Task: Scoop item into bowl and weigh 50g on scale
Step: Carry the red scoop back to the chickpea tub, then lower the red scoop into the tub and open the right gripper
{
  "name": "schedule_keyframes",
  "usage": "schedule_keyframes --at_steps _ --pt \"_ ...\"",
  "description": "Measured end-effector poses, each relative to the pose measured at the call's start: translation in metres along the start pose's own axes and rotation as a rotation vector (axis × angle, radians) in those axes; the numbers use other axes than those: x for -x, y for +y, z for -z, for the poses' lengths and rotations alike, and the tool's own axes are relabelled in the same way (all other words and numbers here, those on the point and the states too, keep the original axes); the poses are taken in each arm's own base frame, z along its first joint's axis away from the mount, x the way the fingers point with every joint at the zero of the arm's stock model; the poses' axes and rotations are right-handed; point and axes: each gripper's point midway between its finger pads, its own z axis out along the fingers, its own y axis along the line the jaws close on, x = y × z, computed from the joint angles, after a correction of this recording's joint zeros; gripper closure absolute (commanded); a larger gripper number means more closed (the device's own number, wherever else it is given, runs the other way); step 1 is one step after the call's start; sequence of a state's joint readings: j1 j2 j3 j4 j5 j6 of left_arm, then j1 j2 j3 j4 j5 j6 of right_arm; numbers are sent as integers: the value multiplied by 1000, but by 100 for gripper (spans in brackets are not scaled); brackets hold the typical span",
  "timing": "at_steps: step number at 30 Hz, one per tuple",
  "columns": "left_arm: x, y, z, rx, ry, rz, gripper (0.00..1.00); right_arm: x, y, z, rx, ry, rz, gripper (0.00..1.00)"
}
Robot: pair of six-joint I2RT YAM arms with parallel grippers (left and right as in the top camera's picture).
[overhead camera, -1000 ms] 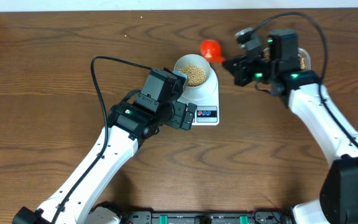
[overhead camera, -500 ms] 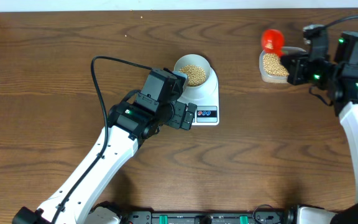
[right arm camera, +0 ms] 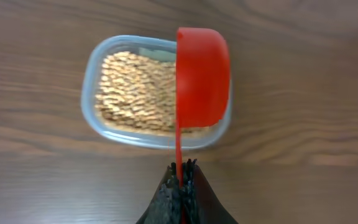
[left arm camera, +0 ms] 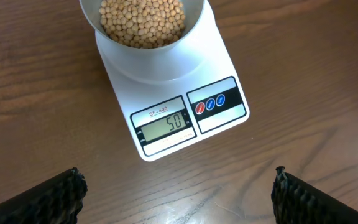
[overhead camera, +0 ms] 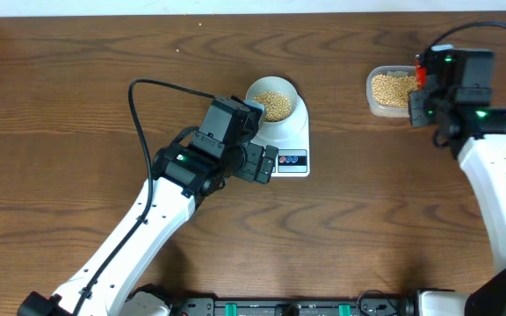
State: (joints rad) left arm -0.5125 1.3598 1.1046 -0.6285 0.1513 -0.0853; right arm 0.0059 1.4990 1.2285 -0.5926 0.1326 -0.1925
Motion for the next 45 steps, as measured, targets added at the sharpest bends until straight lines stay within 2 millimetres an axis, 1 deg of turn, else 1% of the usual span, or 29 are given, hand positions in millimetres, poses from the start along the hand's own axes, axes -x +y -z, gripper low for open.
schedule_keyframes --at_steps 6,10,15,18,20,23,26,28,30,32,34,36,37,39,41,45 --pt "0 0 0 0 0 0 3 6 3 6 -142 2 109 99" --pt "0 0 0 0 0 0 2 6 -3 10 -211 12 131 99" --pt "0 0 0 0 0 0 2 4 -8 11 -246 17 81 99" --pt "0 0 0 0 0 0 2 5 -7 18 -231 1 15 99" --pt "0 0 0 0 0 0 3 10 -5 30 -202 -39 -42 99" --pt "0 0 0 0 0 0 2 22 -5 64 -131 -139 -200 99" --pt "0 0 0 0 0 0 2 29 -10 94 -69 -218 -373 99" --pt "0 0 0 0 0 0 2 30 -16 100 -47 -238 -493 99" --pt "0 0 0 0 0 0 3 28 -21 96 -33 -234 -604 99" --pt "0 0 0 0 0 0 2 26 -24 84 -17 -232 -707 98" --pt "0 0 0 0 0 0 2 27 -23 71 18 -246 -779 98" --pt "0 0 0 0 0 0 3 26 -17 53 78 -246 -841 97" --pt "0 0 0 0 0 0 2 29 -14 44 114 -265 -871 98" --pt "0 0 0 0 0 0 3 29 -8 31 160 -271 -914 98" --pt "0 0 0 0 0 0 2 19 1 13 196 -232 -962 98" --pt "0 0 0 0 0 0 3 5 11 -12 220 -170 -1011 96"
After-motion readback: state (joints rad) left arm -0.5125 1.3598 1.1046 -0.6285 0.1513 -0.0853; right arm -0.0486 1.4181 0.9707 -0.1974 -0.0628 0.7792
